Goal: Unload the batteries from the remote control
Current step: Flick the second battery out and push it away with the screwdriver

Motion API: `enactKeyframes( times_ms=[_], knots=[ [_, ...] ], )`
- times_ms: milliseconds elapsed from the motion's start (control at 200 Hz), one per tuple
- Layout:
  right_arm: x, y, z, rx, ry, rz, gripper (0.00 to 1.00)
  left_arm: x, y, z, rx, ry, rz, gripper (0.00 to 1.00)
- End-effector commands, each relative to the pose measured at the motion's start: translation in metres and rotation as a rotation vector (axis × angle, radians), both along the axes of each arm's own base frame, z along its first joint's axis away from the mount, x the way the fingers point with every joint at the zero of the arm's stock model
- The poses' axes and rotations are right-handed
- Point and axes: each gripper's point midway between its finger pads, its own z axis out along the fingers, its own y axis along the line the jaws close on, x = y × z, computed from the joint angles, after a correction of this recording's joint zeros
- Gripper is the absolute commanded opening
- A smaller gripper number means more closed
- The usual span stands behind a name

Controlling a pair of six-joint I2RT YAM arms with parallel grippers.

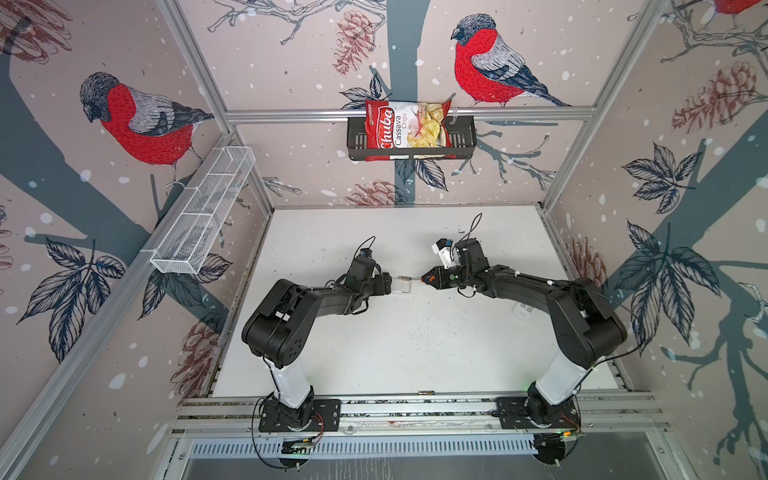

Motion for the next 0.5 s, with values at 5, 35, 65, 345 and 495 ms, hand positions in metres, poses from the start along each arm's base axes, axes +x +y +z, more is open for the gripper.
enactKeyframes(
  times_ms=[5,35,65,345,495],
  knots=[
    [0.013,0.004,0.016,0.055,-0.034,-0.004,0.00,-0.003,-0.001,0.000,0.000,0.018,-0.008,0.80],
    [0.016,0.003,0.017,0.056,-0.036,-0.009,0.00,-0.003,-0.001,0.000,0.001,0.017,-0.009,0.80],
    [0.020,0.003,0.018,0.057,-0.042,-0.011,0.00,-0.004,0.000,0.000,0.002,0.018,-0.008,0.80],
    [0.078,0.002,0.008,0.051,-0.071,-0.060,0.00,-0.006,0.002,0.006,0.007,0.007,-0.006,0.80],
    [0.119,0.000,-0.002,0.045,-0.101,-0.114,0.00,-0.009,0.003,0.009,0.008,-0.001,-0.003,0.81]
  ],
)
